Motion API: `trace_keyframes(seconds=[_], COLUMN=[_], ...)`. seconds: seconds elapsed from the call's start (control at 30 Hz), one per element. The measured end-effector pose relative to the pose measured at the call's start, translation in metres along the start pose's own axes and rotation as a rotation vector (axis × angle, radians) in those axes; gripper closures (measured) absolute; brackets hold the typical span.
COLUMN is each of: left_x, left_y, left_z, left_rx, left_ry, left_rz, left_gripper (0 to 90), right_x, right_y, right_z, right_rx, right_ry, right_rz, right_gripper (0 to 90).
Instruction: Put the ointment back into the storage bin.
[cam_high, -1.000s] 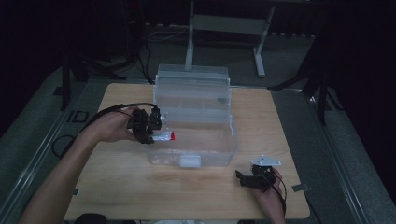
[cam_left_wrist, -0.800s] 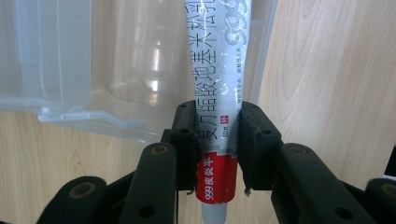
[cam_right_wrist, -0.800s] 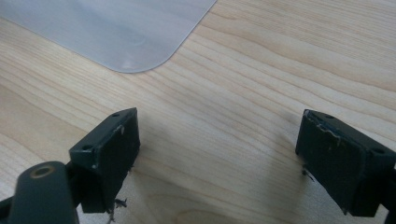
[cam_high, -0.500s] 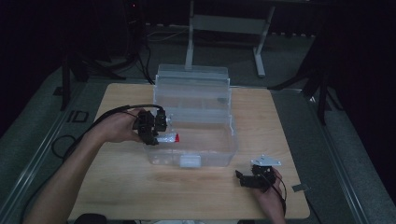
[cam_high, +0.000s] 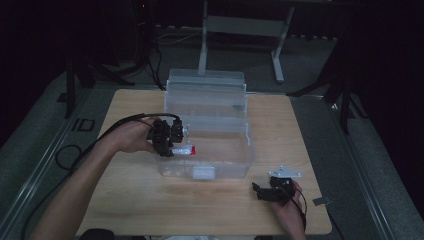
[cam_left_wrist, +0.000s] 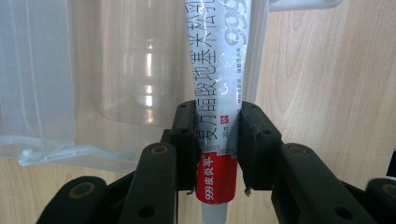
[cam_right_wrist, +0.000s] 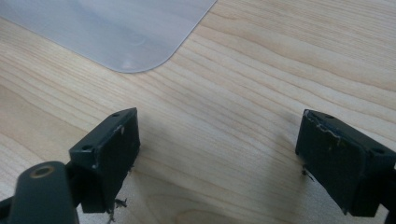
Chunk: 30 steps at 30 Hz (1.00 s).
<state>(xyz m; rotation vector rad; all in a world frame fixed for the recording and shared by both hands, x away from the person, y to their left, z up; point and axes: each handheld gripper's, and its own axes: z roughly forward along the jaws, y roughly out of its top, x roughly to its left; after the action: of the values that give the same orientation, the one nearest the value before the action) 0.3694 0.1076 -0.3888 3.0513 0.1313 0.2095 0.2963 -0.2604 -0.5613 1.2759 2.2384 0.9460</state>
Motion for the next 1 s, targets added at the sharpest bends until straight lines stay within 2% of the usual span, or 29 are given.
trace_keyframes(seconds=[0.47, 1.0], left_x=[0.003, 0.006], left_y=[0.007, 0.010], left_z=[0.007, 0.016], left_rx=[0.017, 0.035], left_ry=[-0.018, -0.032], left_rz=[0.019, 0.012], left_gripper=[70.0, 70.0], right_x=[0.000, 0.000], right_y=[0.000, 0.000], right_z=[0.000, 0.000], right_rx=[0.000, 0.001], right_ry=[0.000, 0.000], right_rz=[0.000, 0.000], right_gripper=[13.5, 13.4])
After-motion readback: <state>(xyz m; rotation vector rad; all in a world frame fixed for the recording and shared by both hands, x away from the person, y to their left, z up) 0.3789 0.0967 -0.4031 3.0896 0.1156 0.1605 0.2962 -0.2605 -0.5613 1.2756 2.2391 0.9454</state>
